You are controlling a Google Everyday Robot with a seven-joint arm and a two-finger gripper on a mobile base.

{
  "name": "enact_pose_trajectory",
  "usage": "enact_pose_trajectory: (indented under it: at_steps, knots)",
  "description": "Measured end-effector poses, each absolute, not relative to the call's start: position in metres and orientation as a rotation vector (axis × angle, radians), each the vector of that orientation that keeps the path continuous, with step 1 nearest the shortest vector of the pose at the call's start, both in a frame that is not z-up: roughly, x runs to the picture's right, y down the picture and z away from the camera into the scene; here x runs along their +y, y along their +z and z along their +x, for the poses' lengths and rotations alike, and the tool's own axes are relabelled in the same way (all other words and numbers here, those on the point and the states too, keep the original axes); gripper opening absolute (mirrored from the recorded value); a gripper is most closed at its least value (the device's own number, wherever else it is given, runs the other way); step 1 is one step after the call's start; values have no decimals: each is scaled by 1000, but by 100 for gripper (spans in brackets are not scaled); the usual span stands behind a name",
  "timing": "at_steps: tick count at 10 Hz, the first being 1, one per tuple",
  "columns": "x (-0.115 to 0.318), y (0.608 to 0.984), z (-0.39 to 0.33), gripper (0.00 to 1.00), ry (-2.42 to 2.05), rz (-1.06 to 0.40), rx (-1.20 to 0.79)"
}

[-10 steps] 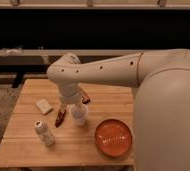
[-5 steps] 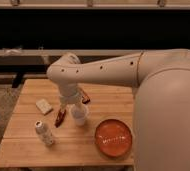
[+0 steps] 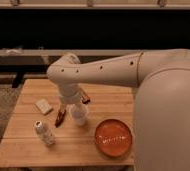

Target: Knock the bottle over

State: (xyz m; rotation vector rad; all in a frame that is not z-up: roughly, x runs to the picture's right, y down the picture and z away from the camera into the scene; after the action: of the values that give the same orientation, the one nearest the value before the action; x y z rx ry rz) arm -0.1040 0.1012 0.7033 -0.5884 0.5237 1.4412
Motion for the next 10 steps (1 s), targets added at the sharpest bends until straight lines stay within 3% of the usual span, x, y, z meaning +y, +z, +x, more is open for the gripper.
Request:
enact_pose_trajectory:
  at_steps: [4,10]
  knots:
    - [101,700,-105,65,1432,-583,510]
    - [131,613,-182,65,1267,-546,337]
